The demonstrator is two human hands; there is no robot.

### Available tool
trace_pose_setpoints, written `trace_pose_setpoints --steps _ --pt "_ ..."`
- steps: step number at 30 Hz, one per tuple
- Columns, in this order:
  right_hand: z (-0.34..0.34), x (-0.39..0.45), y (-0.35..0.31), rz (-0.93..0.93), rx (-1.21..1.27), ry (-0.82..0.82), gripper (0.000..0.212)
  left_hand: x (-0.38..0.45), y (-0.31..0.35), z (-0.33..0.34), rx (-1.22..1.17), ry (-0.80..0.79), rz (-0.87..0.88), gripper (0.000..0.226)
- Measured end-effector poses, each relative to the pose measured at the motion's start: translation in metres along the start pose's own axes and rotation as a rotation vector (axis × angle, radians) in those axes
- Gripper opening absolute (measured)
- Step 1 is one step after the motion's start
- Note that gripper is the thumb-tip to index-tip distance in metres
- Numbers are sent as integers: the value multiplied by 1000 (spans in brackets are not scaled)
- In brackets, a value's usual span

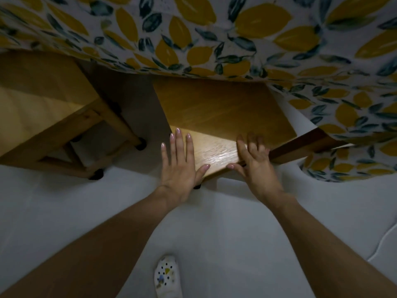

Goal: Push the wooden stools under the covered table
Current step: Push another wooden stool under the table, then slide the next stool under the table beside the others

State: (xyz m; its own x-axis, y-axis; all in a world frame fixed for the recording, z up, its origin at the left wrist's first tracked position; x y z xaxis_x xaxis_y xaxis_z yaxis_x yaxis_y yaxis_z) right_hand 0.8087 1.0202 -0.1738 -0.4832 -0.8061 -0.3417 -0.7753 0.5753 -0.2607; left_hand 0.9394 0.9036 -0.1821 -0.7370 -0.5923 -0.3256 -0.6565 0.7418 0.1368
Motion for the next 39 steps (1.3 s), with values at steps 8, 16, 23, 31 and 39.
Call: trace_pose_setpoints --steps 8,16,23,31,39 --pt "-3 5 6 21 14 -34 86 7 2 -1 -4 -4 21 93" --pt "-3 -2 5 21 -67 -2 81 6 3 5 -36 -73 49 90" --pt "-18 -6 -5 99 48 6 70 -3 -10 -1 -130 -180 184 78" --pt "-25 8 -86 122 120 104 84 -10 -130 -54 -185 -17 67 64" --pt "-9 69 -267 15 85 170 86 -15 -341 -109 -192 104 -64 62"
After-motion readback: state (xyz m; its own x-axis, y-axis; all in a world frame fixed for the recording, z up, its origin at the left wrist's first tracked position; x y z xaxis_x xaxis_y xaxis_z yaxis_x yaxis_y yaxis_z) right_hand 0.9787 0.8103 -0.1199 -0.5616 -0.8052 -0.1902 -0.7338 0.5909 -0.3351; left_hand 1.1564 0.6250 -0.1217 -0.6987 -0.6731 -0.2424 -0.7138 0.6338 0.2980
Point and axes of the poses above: each hand's wrist, its own x-axis towards the middle knuckle, its own z-axis out of the palm, y = z × x, the point moved 10 cm from there along x, towards the middle knuckle, and after that the axes turned 5 degrees about -y, right-handed, at the moved point
